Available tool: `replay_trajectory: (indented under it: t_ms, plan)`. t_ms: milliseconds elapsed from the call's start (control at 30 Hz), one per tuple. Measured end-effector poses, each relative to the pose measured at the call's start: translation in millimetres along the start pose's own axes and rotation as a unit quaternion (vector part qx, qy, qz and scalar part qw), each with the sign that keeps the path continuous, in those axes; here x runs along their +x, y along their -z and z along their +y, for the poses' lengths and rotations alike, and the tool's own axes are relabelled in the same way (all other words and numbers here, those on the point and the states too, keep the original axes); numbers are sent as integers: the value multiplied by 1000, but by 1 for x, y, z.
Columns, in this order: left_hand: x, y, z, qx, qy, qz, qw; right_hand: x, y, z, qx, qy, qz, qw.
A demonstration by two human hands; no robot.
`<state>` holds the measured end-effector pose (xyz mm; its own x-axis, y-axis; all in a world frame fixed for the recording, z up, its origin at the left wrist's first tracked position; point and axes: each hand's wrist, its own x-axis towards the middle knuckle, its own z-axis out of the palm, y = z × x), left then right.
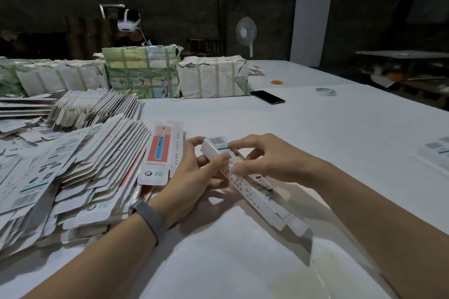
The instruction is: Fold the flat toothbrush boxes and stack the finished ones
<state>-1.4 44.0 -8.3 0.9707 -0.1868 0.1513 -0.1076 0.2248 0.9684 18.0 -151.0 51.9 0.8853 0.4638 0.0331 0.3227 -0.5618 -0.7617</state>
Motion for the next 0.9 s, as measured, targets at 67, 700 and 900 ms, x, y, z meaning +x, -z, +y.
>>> replay_trajectory:
  t_ms: [67,700,900]
  plan:
    - [-1,-1,1,11,6,-5,1000,-9,-2,0,13,-22,-13,1000]
    - [4,9,-6,58,13,-11,998,-165,192,151,-377,-345,184,839]
    - [1,9,-3,77,16,-22,997,-167,211,170,-458,-336,243,786]
